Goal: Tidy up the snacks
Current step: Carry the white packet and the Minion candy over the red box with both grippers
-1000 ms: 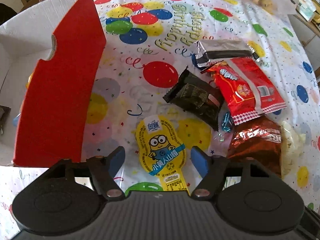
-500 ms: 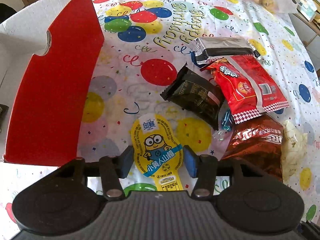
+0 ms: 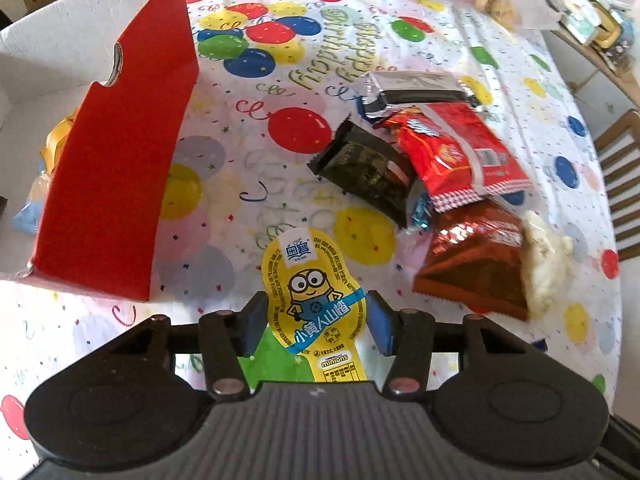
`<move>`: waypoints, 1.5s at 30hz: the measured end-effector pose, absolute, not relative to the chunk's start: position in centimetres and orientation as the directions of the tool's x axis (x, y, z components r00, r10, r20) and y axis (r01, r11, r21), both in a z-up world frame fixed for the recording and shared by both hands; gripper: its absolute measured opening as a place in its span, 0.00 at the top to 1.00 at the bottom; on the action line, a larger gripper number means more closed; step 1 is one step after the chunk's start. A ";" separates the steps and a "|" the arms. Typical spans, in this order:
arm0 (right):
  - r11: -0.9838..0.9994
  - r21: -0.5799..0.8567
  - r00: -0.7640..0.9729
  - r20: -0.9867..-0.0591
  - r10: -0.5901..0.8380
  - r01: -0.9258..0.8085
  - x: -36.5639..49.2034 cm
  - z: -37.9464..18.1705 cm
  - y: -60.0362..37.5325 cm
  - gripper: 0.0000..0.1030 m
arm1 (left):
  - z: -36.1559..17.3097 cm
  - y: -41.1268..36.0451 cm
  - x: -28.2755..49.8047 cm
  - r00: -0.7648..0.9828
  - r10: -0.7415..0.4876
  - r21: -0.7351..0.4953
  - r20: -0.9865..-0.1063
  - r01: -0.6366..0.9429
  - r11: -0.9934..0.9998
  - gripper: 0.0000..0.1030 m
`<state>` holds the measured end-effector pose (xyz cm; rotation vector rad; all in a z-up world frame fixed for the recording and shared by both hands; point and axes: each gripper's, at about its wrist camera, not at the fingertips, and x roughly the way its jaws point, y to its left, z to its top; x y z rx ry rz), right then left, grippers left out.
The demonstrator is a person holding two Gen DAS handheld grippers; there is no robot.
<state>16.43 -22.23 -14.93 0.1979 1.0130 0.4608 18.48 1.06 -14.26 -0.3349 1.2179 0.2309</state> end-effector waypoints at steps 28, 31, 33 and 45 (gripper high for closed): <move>0.882 0.286 0.580 -0.670 0.464 -0.376 11.1 -5.4 -12.7 0.84 | -1.5 9.4 10.5 0.524 -0.085 -0.201 -0.847 -0.168 0.965 0.50; 0.874 0.277 0.592 -0.650 0.476 -0.399 10.9 -4.4 -10.6 0.84 | -0.5 11.1 10.0 0.543 -0.069 -0.188 -0.837 -0.167 0.968 0.50; 0.870 0.271 0.599 -0.639 0.482 -0.411 10.8 -3.9 -9.2 0.84 | 0.1 12.4 9.8 0.553 -0.055 -0.178 -0.831 -0.172 0.969 0.50; 0.847 0.235 0.601 -0.615 0.510 -0.477 12.0 -2.5 -0.3 0.84 | 1.3 20.5 9.5 0.571 0.023 -0.118 -0.821 -0.210 0.971 0.50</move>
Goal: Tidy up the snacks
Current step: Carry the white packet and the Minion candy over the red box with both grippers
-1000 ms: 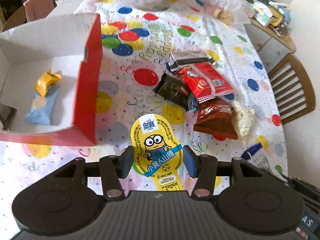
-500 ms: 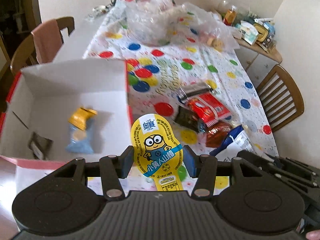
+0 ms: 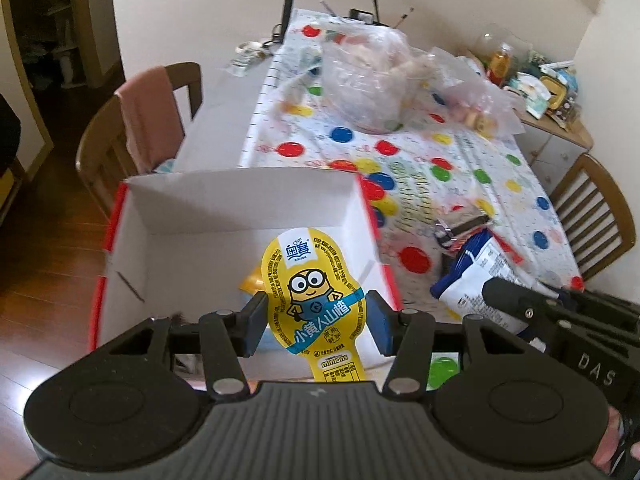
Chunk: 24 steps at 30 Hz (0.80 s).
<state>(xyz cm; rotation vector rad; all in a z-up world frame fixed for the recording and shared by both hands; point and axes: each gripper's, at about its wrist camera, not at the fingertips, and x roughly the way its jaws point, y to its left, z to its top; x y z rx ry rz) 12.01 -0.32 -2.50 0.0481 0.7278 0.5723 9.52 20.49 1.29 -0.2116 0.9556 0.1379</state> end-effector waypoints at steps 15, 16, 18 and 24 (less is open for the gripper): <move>0.834 0.178 0.535 -0.693 0.483 -0.523 15.5 -6.6 9.3 0.84 | -1.6 28.8 12.4 0.493 0.123 0.015 -0.862 -0.217 0.976 0.50; 0.834 0.170 0.529 -0.702 0.477 -0.525 15.6 -7.1 9.8 0.84 | -2.0 29.0 12.6 0.484 0.129 0.024 -0.865 -0.217 0.976 0.50; 0.834 0.153 0.518 -0.720 0.461 -0.530 15.8 -8.0 10.7 0.84 | -2.8 29.6 13.1 0.464 0.135 0.035 -0.876 -0.218 0.975 0.50; 0.840 0.102 0.495 -0.767 0.408 -0.533 16.5 -10.8 12.8 0.84 | -5.4 30.4 14.3 0.421 0.128 0.048 -0.898 -0.196 0.979 0.50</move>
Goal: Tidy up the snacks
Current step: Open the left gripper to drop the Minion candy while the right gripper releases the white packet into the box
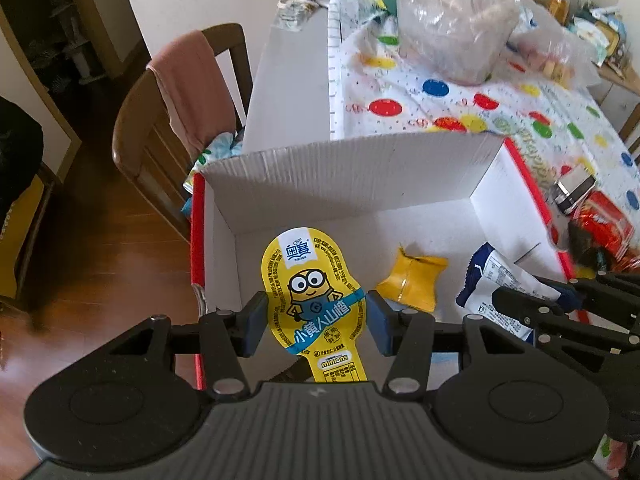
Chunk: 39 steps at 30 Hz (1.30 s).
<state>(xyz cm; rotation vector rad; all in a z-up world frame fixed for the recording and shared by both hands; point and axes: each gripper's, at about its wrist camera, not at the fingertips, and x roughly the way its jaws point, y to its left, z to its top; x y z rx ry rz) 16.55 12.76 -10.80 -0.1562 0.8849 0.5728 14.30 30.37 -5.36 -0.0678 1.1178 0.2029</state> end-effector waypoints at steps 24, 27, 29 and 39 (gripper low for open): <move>0.830 0.048 0.447 -0.824 0.347 -0.556 15.9 -13.7 15.0 0.75 | -10.0 30.8 14.7 0.344 0.144 0.089 -0.928 -0.170 0.981 0.49; 0.834 0.051 0.453 -0.820 0.349 -0.550 15.8 -13.3 14.8 0.73 | -9.7 30.9 14.2 0.360 0.128 0.063 -0.924 -0.187 0.980 0.49; 0.836 0.062 0.454 -0.817 0.356 -0.545 15.7 -13.0 14.5 0.72 | -9.4 30.8 13.8 0.376 0.127 0.058 -0.918 -0.188 0.980 0.49; 0.831 0.080 0.474 -0.789 0.390 -0.550 14.3 -10.5 12.9 0.62 | -6.4 30.0 11.6 0.479 0.090 0.003 -0.873 -0.179 0.984 0.41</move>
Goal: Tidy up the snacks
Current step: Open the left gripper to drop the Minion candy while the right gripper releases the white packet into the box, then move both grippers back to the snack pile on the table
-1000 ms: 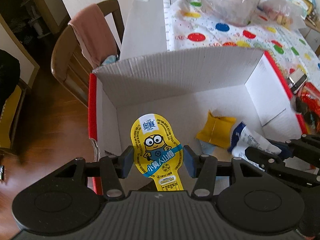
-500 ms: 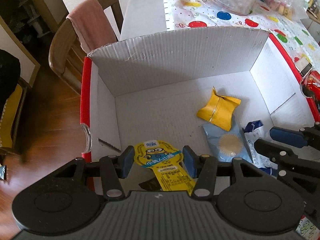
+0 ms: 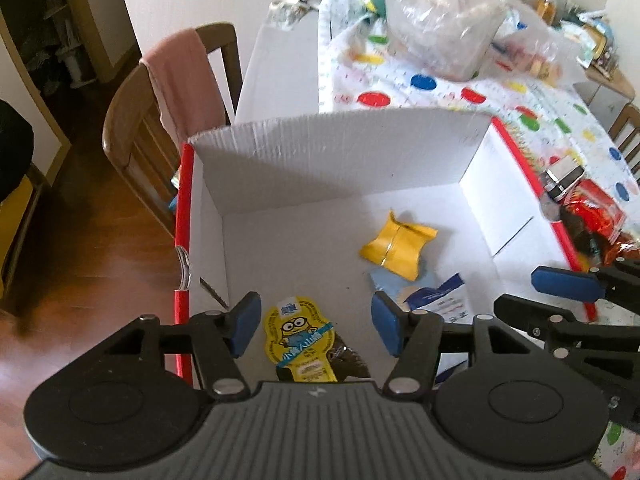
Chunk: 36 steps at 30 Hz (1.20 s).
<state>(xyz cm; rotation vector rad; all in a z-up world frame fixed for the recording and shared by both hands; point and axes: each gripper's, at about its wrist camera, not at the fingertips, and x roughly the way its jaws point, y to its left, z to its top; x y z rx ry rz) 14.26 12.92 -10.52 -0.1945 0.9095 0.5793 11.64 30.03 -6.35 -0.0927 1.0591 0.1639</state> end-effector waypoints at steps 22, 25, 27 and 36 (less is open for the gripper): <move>0.821 0.132 0.566 -0.663 0.490 -0.556 11.0 -3.5 4.1 0.25 | 0.1 22.0 7.3 0.680 0.024 -0.070 -0.733 -0.111 0.991 0.29; 0.822 0.145 0.576 -0.647 0.500 -0.551 10.4 -3.0 2.3 0.19 | 0.4 19.9 7.0 0.693 0.003 -0.077 -0.721 -0.084 0.993 0.26; 0.824 0.149 0.582 -0.641 0.501 -0.546 10.1 -2.8 0.9 0.17 | 0.5 18.4 6.9 0.700 -0.011 -0.083 -0.714 -0.069 0.994 0.23; 0.828 0.157 0.602 -0.616 0.509 -0.539 9.7 -2.1 -5.4 0.05 | 0.5 11.9 7.5 0.722 -0.074 -0.114 -0.688 -0.007 0.993 0.23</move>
